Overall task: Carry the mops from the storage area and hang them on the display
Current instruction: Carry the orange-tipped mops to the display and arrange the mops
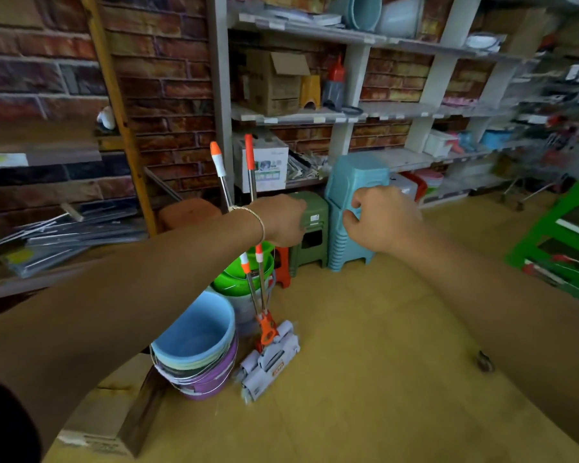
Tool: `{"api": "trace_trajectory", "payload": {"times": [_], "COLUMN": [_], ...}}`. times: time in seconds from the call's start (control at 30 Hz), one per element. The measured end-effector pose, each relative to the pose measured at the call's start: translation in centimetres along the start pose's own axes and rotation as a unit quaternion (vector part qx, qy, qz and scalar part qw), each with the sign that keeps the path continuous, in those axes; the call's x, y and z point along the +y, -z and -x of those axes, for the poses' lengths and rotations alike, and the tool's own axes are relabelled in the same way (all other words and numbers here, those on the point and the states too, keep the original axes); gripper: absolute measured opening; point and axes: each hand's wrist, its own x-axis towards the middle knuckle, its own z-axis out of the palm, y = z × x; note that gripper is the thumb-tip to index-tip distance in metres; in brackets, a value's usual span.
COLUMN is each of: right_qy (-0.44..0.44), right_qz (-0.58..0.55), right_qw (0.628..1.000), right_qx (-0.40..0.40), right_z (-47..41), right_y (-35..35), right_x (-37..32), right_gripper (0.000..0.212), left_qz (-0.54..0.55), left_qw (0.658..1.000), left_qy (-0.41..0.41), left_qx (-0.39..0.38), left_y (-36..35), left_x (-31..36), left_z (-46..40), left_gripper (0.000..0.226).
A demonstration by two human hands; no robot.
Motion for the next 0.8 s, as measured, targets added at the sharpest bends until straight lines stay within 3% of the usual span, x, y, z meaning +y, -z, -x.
{"api": "trace_trajectory", "payload": {"times": [0.17, 0.43, 0.63, 0.8], "right_qy": [0.009, 0.057, 0.079, 0.124], "right_qz": [-0.010, -0.014, -0.036, -0.072], "right_qw": [1.000, 0.998, 0.996, 0.990], "right_qx": [-0.013, 0.014, 0.003, -0.013], "right_z": [-7.0, -18.4, -23.9, -27.8], "right_y": [-2.3, -3.0, -5.9, -10.3], "right_x": [4.0, 10.5, 11.9, 10.1], "right_gripper": [0.036, 0.031, 0.026, 0.022], "left_qz": [-0.015, -0.003, -0.009, 0.021], "left_qw": [1.000, 0.996, 0.992, 0.987], "left_qy": [0.023, 0.088, 0.128, 0.156], "left_qx": [-0.012, 0.030, 0.015, -0.002], "left_y": [-0.5, 2.1, 1.1, -1.4], "left_x": [-0.7, -1.9, -3.7, -7.6], "left_z": [-7.2, -18.3, -22.4, -24.5], "left_gripper": [0.031, 0.041, 0.041, 0.024]}}
